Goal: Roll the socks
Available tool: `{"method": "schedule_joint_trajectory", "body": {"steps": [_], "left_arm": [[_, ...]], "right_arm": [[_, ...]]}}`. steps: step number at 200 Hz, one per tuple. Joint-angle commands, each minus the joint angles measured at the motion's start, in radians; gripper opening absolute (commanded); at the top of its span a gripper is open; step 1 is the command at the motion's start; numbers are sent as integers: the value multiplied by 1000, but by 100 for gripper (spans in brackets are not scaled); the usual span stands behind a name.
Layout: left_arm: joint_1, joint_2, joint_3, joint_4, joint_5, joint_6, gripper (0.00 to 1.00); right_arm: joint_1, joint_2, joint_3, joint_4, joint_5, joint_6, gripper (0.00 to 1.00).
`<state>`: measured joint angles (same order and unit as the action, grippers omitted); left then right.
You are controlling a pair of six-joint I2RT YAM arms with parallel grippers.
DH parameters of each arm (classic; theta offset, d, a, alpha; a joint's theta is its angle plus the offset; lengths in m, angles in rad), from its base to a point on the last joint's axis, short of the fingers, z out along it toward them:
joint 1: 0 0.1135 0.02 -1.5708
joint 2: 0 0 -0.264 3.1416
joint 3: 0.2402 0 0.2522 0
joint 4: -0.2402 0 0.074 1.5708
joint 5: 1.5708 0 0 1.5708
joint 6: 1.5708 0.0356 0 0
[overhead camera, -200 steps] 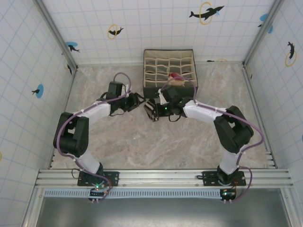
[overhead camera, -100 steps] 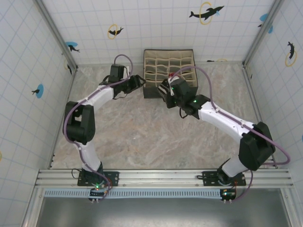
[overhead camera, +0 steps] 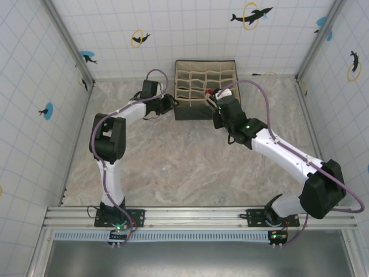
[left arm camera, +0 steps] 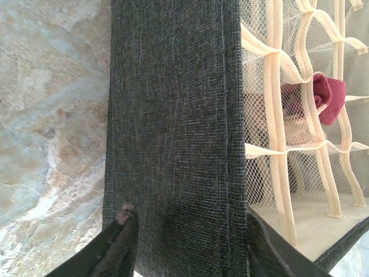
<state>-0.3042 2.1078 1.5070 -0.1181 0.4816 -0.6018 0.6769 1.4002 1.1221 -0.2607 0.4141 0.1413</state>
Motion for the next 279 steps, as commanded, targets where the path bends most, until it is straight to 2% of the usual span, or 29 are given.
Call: {"method": "schedule_joint_trajectory", "body": {"steps": [1,42,69,129,155,218,279], "left_arm": [[-12,12,11,-19,-6,26,37],[-12,-27,-10,-102,-44,42,13],[-12,-77,-42,-159,-75,62,9],[-10,-232,-184,-251,-139,99,7],[-11,-299,-247,-283,-161,99,7],[-11,-428,-410,-267,-177,-13,7],[-12,-457,-428,-262,-174,-18,6]], "right_arm": [[-13,27,35,20,13,-27,0],[-15,102,103,3,-58,-49,0],[-16,175,180,-32,-89,-58,0],[-16,283,280,-36,-144,-76,0],[-16,329,303,-25,-212,-80,0],[25,407,299,82,-263,-92,0],[55,485,297,204,-315,-116,0]]}}
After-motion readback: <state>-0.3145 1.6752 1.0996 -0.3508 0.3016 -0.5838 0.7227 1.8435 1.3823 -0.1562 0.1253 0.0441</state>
